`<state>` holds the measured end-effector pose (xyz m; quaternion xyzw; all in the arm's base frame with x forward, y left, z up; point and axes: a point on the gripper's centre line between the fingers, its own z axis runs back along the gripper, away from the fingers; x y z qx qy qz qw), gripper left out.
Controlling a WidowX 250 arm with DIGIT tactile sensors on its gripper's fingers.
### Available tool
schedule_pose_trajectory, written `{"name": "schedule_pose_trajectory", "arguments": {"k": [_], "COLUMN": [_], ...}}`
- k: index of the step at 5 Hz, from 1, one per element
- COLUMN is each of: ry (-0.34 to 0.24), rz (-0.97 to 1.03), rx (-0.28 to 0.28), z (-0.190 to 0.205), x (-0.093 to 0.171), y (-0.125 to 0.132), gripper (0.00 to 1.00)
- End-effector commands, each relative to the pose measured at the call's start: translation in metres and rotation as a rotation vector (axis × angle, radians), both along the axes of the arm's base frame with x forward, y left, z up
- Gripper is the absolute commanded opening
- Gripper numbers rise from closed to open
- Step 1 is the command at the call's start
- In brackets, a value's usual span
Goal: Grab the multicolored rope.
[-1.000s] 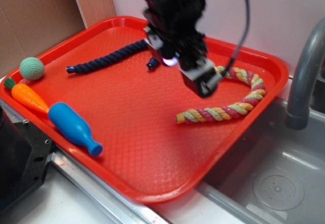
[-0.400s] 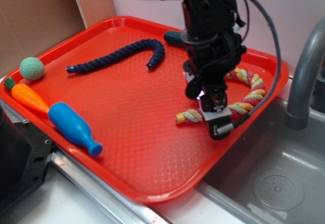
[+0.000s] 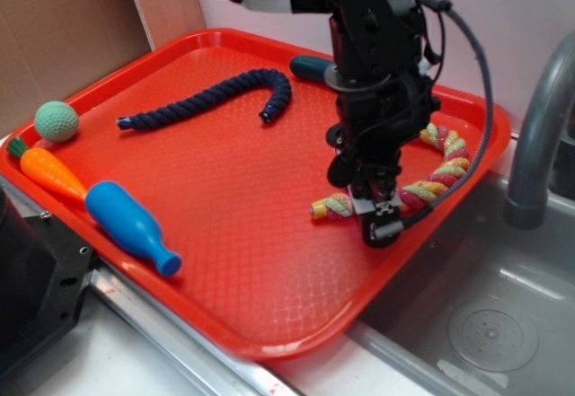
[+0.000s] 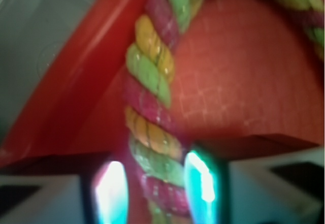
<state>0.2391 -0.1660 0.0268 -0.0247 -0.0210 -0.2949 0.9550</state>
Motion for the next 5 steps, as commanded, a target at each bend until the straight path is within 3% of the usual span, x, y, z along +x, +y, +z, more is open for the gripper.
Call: {"name": "schedule_pose_trajectory", "arguments": {"k": [1, 2, 3, 4, 5], "ry": [0.011, 0.021, 0.032, 0.044, 0.029], "rz": [0.014, 0.011, 0.012, 0.027, 0.042], "rx": [-0.019, -0.012, -0.002, -0.005, -0.007], "z": [0.000, 0.001, -0.005, -0.021, -0.022], "x": [-0.004, 0.001, -0.005, -0.044, -0.066], "y": [0.011, 0.016, 0.016, 0.011, 0.011], "gripper": [0.47, 1.00, 1.00, 0.60, 0.00]}}
